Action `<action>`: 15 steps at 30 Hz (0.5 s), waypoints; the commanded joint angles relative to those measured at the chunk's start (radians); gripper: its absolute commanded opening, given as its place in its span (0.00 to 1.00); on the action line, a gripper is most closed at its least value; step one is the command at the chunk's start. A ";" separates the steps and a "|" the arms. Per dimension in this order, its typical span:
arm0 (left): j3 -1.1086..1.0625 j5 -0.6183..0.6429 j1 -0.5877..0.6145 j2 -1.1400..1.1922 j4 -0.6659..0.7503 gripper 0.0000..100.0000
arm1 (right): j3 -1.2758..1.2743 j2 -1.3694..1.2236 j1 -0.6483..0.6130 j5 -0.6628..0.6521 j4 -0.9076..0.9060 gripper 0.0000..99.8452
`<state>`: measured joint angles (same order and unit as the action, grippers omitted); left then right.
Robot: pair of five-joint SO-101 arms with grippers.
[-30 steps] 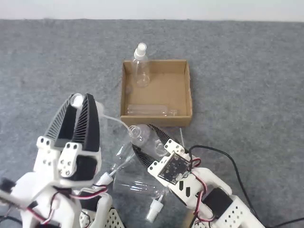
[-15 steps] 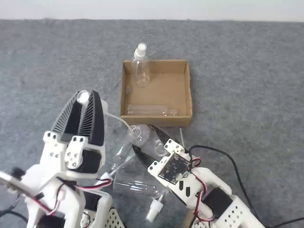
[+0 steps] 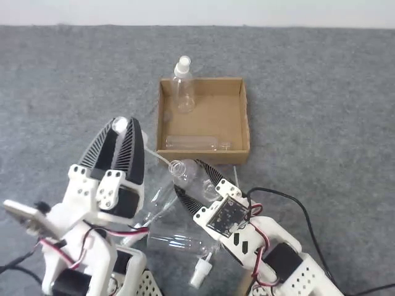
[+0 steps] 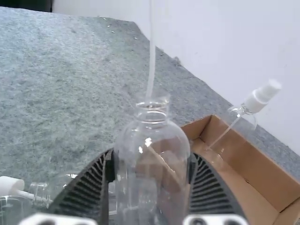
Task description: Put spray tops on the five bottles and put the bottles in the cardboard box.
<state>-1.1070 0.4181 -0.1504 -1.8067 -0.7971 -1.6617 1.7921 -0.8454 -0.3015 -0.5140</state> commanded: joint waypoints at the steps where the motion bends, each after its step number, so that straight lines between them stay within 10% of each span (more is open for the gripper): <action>1: 0.001 -0.032 -0.066 -0.015 0.021 0.02 | -0.021 0.021 0.013 -0.009 0.002 0.06; 15: -0.091 -0.106 -0.196 -0.012 0.029 0.02 | -0.020 0.022 0.097 -0.009 0.028 0.06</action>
<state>-1.1991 0.3399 -0.3422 -1.8067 -0.7956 -1.6617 1.7921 -0.7672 -0.3046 -0.5140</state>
